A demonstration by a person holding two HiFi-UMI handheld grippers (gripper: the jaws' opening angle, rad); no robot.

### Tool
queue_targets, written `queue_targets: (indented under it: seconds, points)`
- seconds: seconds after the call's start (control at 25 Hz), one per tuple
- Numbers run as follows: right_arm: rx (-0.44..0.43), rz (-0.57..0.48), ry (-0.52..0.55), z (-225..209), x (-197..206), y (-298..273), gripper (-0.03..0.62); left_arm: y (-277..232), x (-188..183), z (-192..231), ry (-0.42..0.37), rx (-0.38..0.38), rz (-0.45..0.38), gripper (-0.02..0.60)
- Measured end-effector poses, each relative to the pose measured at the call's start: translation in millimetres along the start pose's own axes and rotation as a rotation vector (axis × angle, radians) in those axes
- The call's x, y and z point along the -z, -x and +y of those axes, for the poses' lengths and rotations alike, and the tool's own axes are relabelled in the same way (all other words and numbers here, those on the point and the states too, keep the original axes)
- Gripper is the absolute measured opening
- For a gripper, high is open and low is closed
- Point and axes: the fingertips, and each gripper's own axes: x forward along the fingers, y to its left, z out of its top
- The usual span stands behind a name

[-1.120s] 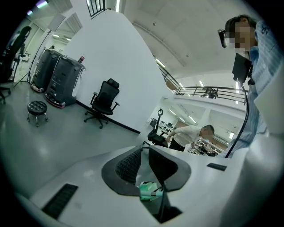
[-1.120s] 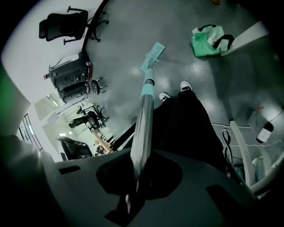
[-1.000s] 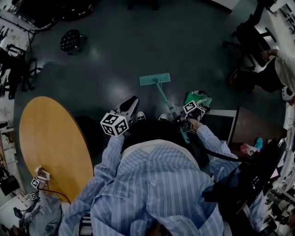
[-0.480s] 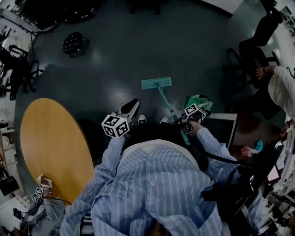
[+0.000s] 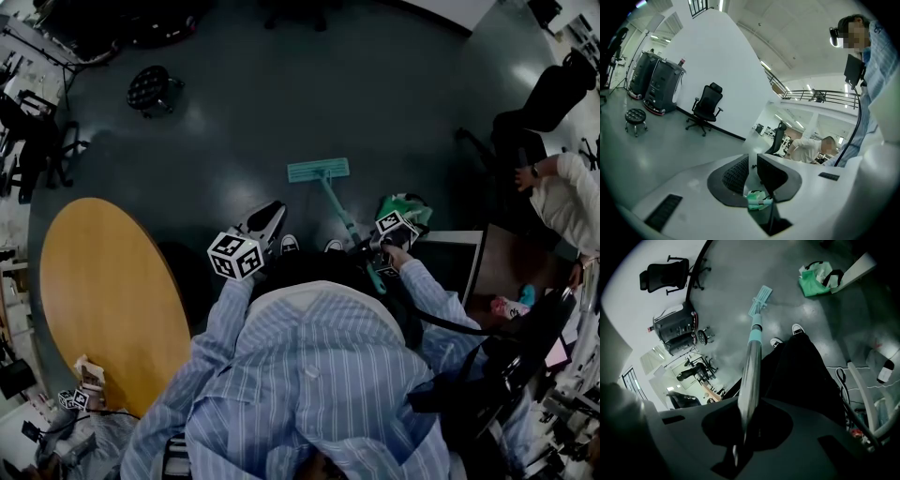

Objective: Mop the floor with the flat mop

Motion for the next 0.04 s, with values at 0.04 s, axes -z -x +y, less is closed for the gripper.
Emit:
queue_targets:
  seconds: [0.04]
  points:
    - [-0.002,-0.002,-0.003,-2.3,6.2,2.7,0.032,2.9,0.2,-6.4,-0.001,0.002,0.001,0.058]
